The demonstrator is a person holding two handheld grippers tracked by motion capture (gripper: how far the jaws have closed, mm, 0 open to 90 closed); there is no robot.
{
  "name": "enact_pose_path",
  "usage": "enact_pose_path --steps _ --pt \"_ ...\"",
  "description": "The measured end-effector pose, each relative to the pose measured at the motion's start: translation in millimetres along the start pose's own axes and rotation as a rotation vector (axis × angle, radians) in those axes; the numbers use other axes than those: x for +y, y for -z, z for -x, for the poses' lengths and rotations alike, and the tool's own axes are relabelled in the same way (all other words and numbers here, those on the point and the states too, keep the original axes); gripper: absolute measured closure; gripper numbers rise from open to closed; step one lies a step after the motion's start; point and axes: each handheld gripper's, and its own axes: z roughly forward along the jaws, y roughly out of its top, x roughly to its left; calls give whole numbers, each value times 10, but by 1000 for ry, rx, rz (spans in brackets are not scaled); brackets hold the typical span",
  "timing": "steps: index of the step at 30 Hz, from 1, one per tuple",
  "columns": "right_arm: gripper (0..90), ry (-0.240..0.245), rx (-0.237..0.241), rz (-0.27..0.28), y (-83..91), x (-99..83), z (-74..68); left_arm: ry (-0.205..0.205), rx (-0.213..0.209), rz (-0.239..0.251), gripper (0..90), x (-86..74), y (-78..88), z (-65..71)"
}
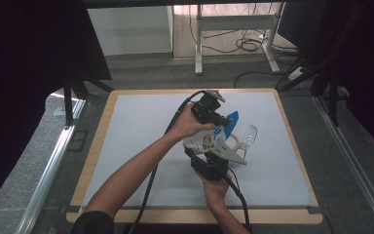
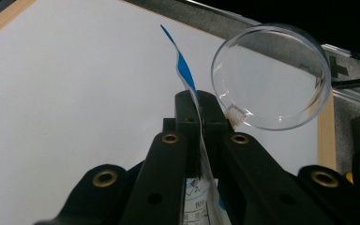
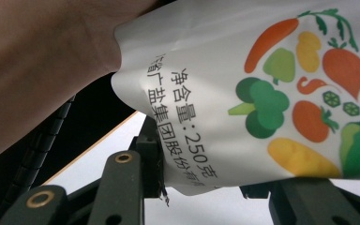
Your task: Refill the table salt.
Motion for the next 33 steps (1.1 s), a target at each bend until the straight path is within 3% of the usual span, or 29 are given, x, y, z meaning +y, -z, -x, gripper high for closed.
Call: enact_pose_path --steps 33 --pt "608 20 -21 8 12 -7 14 0 -16 -3 895 8 -59 -12"
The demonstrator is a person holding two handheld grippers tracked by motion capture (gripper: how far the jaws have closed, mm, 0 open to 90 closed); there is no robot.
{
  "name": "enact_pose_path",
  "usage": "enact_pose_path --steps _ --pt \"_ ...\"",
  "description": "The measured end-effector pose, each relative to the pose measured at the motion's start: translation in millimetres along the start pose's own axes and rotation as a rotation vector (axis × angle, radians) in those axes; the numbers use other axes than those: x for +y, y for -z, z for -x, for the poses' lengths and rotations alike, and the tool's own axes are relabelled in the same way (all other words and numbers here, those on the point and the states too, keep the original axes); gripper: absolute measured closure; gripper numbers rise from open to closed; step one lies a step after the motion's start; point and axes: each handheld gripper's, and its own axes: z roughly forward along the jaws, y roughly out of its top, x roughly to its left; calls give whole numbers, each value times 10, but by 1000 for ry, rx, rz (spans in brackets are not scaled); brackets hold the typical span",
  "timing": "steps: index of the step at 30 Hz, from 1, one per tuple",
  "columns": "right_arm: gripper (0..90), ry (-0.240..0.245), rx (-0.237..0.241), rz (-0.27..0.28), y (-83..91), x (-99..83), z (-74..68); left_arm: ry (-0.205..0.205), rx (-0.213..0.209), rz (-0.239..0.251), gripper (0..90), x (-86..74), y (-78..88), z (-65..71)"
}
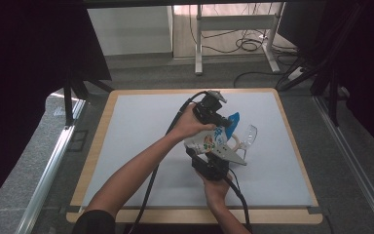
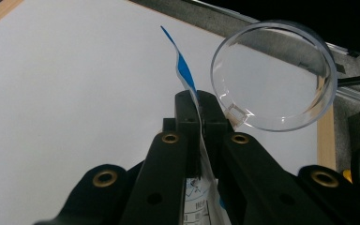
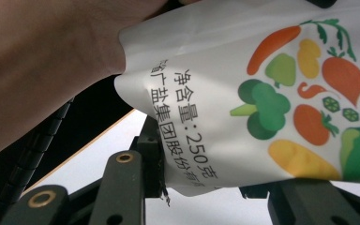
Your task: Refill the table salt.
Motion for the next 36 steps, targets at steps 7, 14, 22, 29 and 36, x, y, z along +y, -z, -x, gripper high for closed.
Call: enact_pose_path --steps 7,14,22,29,36 --pt "609 -3 -4 2 15 4 5 -8 -5 -5 895 13 -15 6" --pt "610 0 -8 4 30 4 17 -6 -7 -3 895 22 -31 15" --pt "611 3 -7 4 33 4 15 -7 -8 -3 895 15 -26 12" --pt "612 3 -8 4 29 2 7 -5 -5 0 895 8 -23 16" --pt "612 1 -8 6 28 1 5 -8 -5 -5 895 11 -23 12"
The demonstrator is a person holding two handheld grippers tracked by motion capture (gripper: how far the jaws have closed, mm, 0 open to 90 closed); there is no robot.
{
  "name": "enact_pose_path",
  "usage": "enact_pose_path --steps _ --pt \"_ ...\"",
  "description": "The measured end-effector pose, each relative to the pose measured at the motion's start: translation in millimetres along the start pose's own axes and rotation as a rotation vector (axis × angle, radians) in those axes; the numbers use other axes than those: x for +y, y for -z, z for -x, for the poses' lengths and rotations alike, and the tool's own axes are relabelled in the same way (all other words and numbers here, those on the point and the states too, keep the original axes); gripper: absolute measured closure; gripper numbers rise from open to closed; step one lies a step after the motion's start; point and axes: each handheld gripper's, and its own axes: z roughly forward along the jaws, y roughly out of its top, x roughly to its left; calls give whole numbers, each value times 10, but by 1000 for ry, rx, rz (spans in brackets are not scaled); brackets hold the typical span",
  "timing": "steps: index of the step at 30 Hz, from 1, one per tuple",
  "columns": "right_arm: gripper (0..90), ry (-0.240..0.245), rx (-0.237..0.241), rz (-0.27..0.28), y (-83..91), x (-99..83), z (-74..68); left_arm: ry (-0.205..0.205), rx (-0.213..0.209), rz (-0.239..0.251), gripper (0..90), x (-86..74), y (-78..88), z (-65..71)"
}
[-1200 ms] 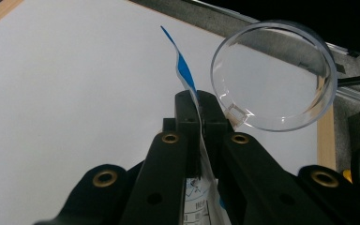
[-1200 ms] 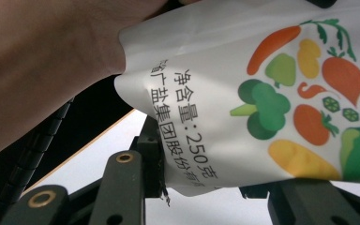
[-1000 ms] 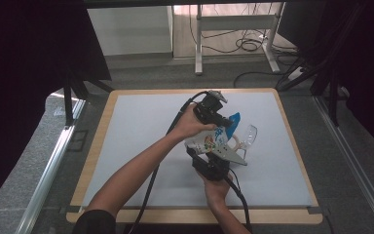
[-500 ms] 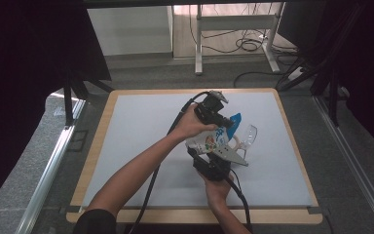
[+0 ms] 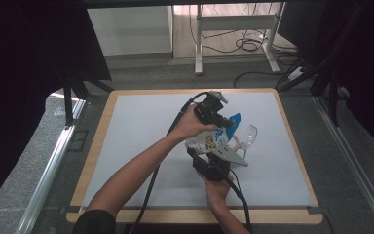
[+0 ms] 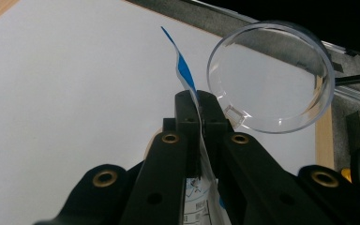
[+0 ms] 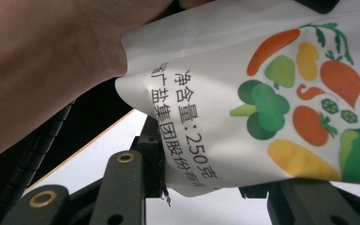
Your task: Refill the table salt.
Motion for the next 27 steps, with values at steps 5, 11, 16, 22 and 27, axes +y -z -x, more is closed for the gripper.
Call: enact_pose_path --steps 5,11,16,22,27 --pt "613 -1 -1 2 2 4 4 1 0 0 895 7 -7 1" --pt "613 -3 -3 4 0 3 2 0 1 -2 895 7 -9 0" --pt "614 -8 -3 6 2 7 -4 0 2 -4 895 11 -8 5" --pt "614 -7 -3 8 6 9 -5 -1 3 -6 895 14 -8 8" --pt "615 -7 -5 10 6 10 -6 -4 5 -9 895 18 -10 10"
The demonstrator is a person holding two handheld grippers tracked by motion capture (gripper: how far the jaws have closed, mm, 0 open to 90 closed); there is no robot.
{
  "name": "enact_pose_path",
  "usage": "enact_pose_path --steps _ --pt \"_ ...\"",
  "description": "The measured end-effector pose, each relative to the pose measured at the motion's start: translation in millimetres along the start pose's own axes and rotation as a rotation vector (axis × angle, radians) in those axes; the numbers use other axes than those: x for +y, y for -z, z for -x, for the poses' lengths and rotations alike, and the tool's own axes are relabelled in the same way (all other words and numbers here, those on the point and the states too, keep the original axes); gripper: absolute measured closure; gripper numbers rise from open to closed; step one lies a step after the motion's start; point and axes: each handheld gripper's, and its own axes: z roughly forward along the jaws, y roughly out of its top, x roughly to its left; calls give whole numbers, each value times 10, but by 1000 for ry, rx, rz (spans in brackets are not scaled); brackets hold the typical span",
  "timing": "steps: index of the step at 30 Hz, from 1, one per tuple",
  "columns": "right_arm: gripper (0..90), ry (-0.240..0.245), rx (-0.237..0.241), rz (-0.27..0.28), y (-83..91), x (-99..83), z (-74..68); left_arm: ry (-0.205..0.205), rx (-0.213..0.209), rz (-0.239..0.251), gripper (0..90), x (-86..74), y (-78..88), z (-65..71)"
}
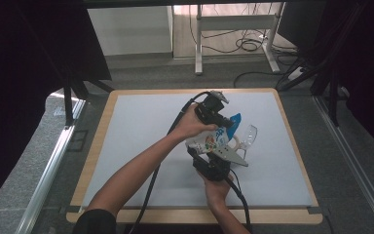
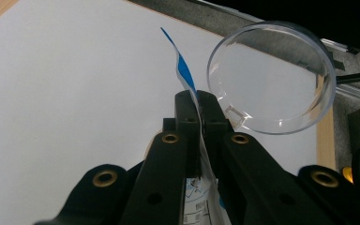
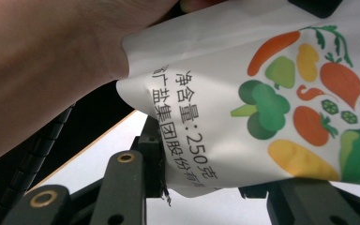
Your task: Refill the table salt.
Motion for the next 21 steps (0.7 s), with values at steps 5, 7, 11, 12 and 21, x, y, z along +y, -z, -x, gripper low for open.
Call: enact_pose_path --steps 5,7,11,12,21 --pt "616 -2 0 2 -6 -1 -9 1 1 -1 895 -7 8 -3" --pt "616 1 0 3 -5 -2 -13 0 2 0 895 -9 14 0" --pt "617 1 1 3 -5 -1 -17 2 1 1 895 -14 15 -3" --pt "617 1 1 4 -4 -2 -17 1 1 1 895 -14 16 -1" --pt "618 1 8 4 -12 -2 -20 8 8 3 895 -25 26 -6"
